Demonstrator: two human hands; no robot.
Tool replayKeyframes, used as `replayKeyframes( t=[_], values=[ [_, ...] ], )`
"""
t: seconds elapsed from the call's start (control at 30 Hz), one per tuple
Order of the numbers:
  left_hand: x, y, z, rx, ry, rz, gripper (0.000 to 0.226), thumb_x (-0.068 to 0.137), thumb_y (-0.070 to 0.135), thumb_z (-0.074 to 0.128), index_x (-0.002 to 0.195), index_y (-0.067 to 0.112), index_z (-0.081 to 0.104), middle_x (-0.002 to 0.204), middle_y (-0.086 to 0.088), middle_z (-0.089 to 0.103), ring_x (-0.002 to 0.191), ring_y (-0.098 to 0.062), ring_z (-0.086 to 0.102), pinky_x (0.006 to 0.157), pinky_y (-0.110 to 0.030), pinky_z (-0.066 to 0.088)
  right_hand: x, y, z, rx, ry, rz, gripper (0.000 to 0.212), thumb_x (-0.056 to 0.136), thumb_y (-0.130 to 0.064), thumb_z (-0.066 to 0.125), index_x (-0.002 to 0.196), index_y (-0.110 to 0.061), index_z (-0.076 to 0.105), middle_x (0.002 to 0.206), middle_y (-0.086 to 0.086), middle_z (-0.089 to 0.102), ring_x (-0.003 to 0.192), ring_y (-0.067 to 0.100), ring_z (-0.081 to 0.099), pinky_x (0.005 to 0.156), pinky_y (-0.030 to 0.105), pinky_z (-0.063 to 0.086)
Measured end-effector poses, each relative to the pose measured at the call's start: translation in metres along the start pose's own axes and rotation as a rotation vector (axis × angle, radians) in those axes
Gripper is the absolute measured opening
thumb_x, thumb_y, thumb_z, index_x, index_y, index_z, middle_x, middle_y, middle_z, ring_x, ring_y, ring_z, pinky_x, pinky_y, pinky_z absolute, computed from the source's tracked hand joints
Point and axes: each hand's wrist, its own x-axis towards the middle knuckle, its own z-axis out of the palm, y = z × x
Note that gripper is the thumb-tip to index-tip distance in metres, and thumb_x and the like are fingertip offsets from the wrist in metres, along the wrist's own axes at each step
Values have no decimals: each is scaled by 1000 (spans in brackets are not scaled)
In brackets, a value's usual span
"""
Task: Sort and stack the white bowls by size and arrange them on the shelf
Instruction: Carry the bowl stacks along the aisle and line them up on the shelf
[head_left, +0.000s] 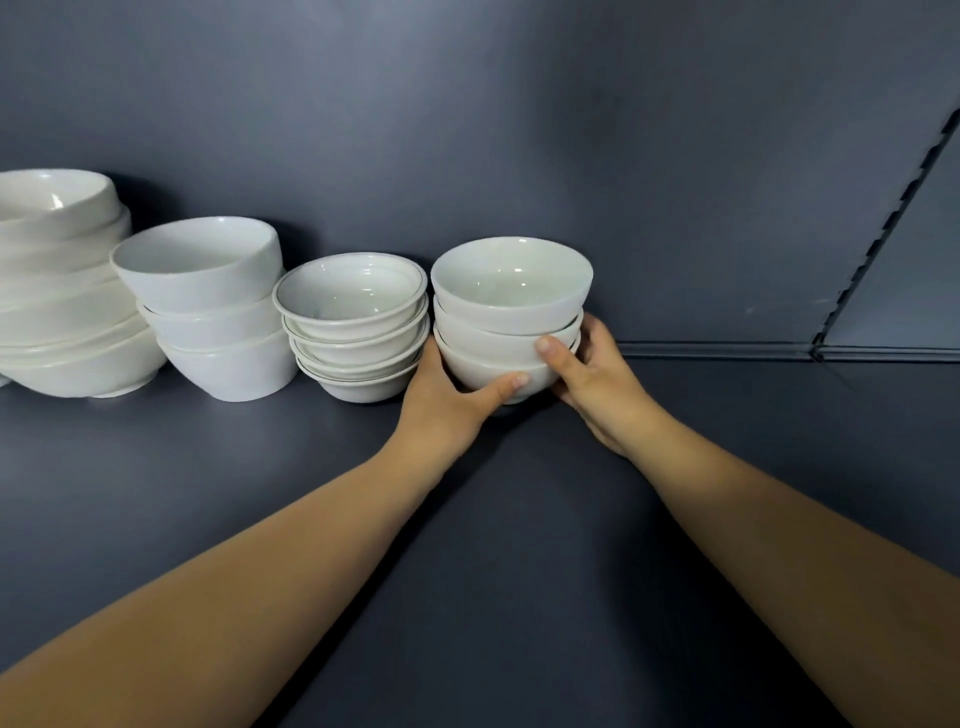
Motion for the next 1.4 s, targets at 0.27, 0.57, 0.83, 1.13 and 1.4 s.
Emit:
replayKeyframes(
  t=[0.27, 0.57, 0.83, 1.13, 1.4],
  values=[
    [3, -6, 1, -31, 32, -52, 94, 48, 43, 83, 131, 21, 45, 124, 10, 60, 113, -4, 56, 99, -32, 46, 1, 0, -2, -112, -28, -112, 67, 59, -49, 67, 119, -38, 39, 121, -19, 52, 117, 3, 50, 103, 30, 42],
    [0, -1, 6, 180, 82, 70, 78, 73, 26, 77, 138, 15, 35, 133, 9, 49, 119, 0, 45, 98, -8, 35, 5, 3, -2, -127, -38, -148, 71, 69, -43, 67, 130, -25, 37, 119, -15, 53, 109, -5, 53, 94, 16, 44],
    [-45, 17, 0, 442, 30, 36, 47, 89, 29, 60, 131, 15, 45, 122, 13, 52, 118, -7, 49, 86, 0, 32, -41, -14, -1, -519, 155, -176, 60, 87, -41, 57, 138, -16, 38, 142, 2, 41, 129, 16, 41, 106, 26, 32],
    [-218, 35, -67, 706, 62, 576, 41, 85, 26, 49, 107, -5, 65, 107, -21, 67, 106, -24, 56, 92, -21, 33, -253, -27, 11, -939, 252, -459, 48, 84, -34, 55, 120, -3, 59, 129, 14, 56, 123, 25, 49, 99, 10, 22],
    [-393, -38, -84, 686, -328, 490, 42, 85, 27, 46, 103, -6, 65, 103, -21, 67, 102, -27, 55, 92, -29, 35, -471, 50, 27, -1231, 343, -226, 50, 82, -35, 48, 106, 6, 64, 104, 24, 66, 103, 24, 49, 85, 31, 35]
  ],
)
